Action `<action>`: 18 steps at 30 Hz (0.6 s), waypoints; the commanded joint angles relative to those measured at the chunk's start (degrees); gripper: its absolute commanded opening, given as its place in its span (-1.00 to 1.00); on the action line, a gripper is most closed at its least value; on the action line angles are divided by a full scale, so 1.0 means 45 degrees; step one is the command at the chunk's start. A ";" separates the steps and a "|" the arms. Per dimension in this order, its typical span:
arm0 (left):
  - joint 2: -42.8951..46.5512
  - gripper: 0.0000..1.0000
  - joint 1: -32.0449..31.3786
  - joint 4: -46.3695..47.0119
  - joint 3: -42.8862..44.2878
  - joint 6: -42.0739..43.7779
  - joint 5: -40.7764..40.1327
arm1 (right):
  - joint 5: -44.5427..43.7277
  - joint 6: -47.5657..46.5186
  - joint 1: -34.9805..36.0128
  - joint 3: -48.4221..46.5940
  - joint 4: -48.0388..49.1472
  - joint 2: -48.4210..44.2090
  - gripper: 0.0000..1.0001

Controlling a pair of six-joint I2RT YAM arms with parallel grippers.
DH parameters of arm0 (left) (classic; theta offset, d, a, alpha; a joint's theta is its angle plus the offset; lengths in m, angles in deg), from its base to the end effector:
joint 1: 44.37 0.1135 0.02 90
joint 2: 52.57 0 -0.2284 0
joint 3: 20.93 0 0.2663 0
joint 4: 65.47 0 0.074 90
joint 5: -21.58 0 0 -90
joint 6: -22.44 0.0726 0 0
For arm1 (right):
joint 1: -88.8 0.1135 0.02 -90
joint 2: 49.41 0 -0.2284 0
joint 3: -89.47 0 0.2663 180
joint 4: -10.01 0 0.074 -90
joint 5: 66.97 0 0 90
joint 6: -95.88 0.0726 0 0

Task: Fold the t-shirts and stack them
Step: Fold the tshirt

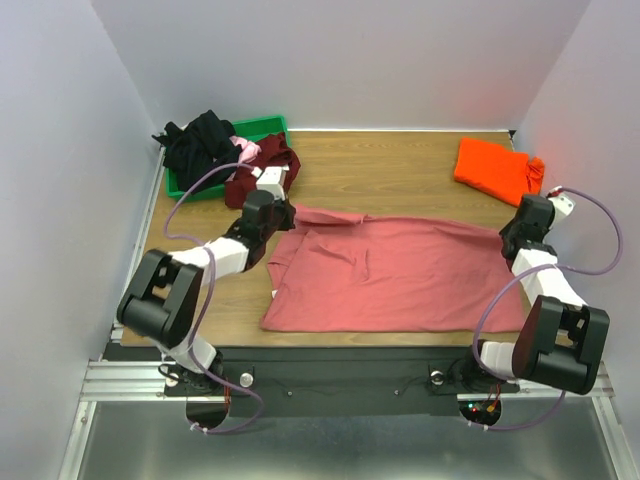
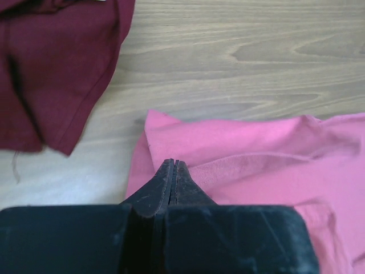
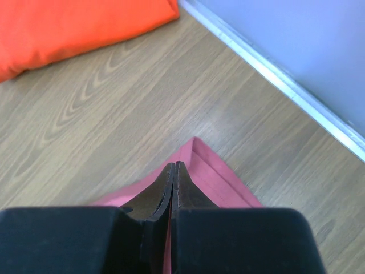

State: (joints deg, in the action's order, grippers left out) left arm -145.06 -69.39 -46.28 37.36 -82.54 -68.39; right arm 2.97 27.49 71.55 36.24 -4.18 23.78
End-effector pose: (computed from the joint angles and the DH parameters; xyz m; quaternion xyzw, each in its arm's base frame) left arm 0.3550 -0.1657 0.1540 0.0696 0.7903 -0.2084 0.5719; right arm 0.3001 -0.1192 0.1614 0.3663 0.7934 -0.1362 0.4667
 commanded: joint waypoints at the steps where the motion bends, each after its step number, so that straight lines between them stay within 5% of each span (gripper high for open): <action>1: 0.2268 -1.00 0.0032 0.1787 -0.1133 -0.0439 -0.0475 | -0.0778 -0.0173 -0.0130 0.0165 0.0299 -0.0463 -0.99; 18: 0.8400 -1.00 -0.0847 0.0892 -0.5138 -0.1533 -0.0963 | -0.0875 -0.0075 -0.0150 0.1004 -0.0657 -0.2454 -0.99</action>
State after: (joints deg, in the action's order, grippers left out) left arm -112.56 -72.21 -42.87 16.05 -88.05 -70.49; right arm 0.85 27.47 71.24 39.92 -6.87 14.75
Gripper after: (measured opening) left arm 0.025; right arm 0.012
